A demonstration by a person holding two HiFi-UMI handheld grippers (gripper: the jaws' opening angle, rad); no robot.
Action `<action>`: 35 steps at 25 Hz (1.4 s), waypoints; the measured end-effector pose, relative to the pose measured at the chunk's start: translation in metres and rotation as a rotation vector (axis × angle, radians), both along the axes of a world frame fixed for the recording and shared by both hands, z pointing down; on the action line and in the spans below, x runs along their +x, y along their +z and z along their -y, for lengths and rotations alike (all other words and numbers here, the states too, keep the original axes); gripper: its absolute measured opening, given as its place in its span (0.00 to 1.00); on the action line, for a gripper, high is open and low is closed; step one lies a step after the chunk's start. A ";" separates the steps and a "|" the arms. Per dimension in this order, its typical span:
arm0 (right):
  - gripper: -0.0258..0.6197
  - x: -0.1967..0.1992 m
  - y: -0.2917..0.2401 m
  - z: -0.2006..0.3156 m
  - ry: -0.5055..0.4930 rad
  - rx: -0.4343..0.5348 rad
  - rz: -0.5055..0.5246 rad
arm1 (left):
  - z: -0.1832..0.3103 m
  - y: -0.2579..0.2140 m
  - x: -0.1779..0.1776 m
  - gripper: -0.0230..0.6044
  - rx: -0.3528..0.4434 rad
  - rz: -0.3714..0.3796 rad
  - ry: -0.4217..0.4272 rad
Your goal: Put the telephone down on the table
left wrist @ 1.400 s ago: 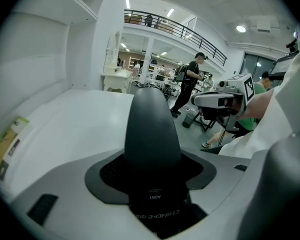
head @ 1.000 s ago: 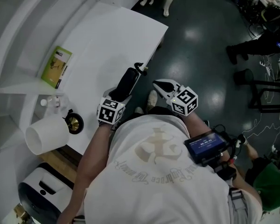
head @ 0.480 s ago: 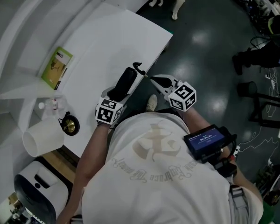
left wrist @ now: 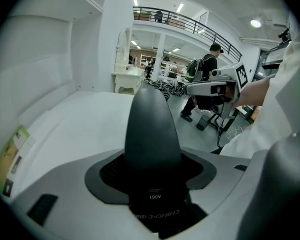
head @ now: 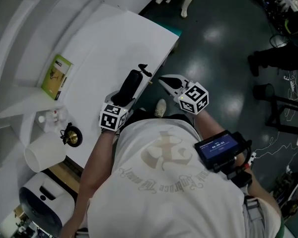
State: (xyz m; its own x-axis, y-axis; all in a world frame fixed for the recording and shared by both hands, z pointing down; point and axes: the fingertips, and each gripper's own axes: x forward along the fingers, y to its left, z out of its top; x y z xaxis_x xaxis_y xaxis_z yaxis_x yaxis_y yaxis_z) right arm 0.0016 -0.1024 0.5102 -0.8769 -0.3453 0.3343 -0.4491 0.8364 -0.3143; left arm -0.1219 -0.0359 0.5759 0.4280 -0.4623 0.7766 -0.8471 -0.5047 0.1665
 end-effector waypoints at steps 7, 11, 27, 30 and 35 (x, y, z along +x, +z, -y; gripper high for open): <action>0.06 -0.003 -0.008 0.008 0.030 -0.006 0.019 | 0.013 -0.007 -0.009 0.48 -0.007 0.037 -0.001; 0.06 -0.001 -0.011 0.013 0.051 -0.015 0.020 | 0.022 -0.008 -0.013 0.48 0.000 0.067 0.009; 0.06 -0.015 -0.005 0.013 0.046 -0.049 -0.007 | 0.048 0.000 -0.047 0.48 0.001 0.105 0.016; 0.06 -0.041 0.012 0.013 0.034 -0.058 -0.019 | 0.049 0.020 -0.073 0.48 -0.011 0.104 0.010; 0.06 -0.043 0.011 0.012 0.022 -0.066 -0.033 | 0.057 0.026 -0.086 0.48 -0.014 0.113 -0.006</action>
State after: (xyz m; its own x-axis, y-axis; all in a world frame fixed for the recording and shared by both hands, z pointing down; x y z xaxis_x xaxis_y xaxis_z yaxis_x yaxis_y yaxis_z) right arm -0.0418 -0.1142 0.5212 -0.8575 -0.3410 0.3853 -0.4784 0.8041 -0.3531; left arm -0.2082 -0.0926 0.6022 0.3348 -0.4536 0.8259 -0.8637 -0.4981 0.0766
